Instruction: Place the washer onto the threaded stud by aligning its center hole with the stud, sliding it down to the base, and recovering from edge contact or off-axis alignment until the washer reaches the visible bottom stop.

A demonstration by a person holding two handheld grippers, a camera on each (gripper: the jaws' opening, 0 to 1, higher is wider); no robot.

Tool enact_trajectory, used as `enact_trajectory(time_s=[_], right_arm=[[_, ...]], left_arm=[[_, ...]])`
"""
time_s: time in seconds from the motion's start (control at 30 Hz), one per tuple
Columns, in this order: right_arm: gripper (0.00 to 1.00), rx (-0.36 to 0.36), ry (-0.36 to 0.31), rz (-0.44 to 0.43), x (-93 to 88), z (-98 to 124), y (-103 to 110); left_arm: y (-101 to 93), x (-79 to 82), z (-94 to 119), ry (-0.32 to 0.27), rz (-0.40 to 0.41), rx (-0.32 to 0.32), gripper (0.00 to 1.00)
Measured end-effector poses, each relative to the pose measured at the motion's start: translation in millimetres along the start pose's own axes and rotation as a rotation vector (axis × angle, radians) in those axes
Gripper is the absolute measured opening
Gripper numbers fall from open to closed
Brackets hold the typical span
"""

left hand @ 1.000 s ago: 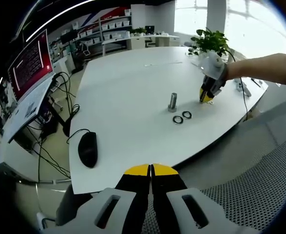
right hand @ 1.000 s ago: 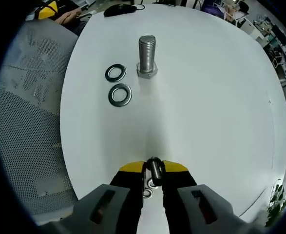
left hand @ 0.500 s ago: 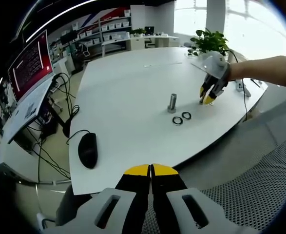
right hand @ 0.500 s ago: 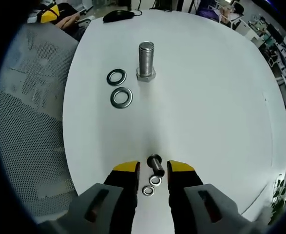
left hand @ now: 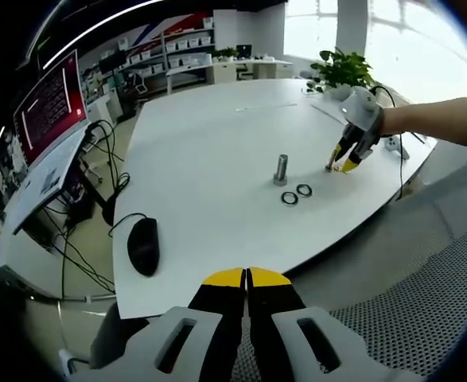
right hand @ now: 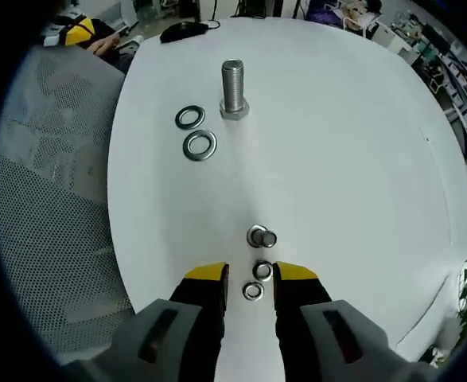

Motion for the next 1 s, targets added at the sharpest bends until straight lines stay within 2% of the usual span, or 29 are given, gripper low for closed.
enact_trajectory(time_s=[0.33, 0.5, 0.83, 0.9, 1.0], right_arm=[[0.24, 0.004, 0.036, -0.033, -17.5, -5, -5], [0.24, 0.0, 0.064, -0.017, -23.4, -7, -9], [0.22, 0.026, 0.049, -0.041, -23.1, -9, -14], [0.19, 0.01, 0.036, -0.083, -23.4, -9, -13], [0.16, 0.008, 0.026, -0.069, -24.3, -9, -12]], left_arm=[[-0.2, 0.0, 0, 0.002, 0.0, 0.0, 0.0], [0.0, 0.0, 0, 0.004, -0.001, -0.002, 0.0], [-0.2, 0.1, 0, 0.009, -0.003, -0.002, 0.0], [-0.5, -0.1, -1, 0.013, -0.008, -0.006, 0.0], [-0.2, -0.3, -1, 0.012, -0.006, -0.006, 0.0]])
Point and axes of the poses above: the point that each gripper's makers call its tool centre point, and the gripper's own axes: z roughly backward along the fingers, y roughly to its left, x roughly out of its top, the point moved 10 cm from there along z, roughly backward along the fingers, and after that the axes turned 12 degrees about -z, right-handed, at the moved point
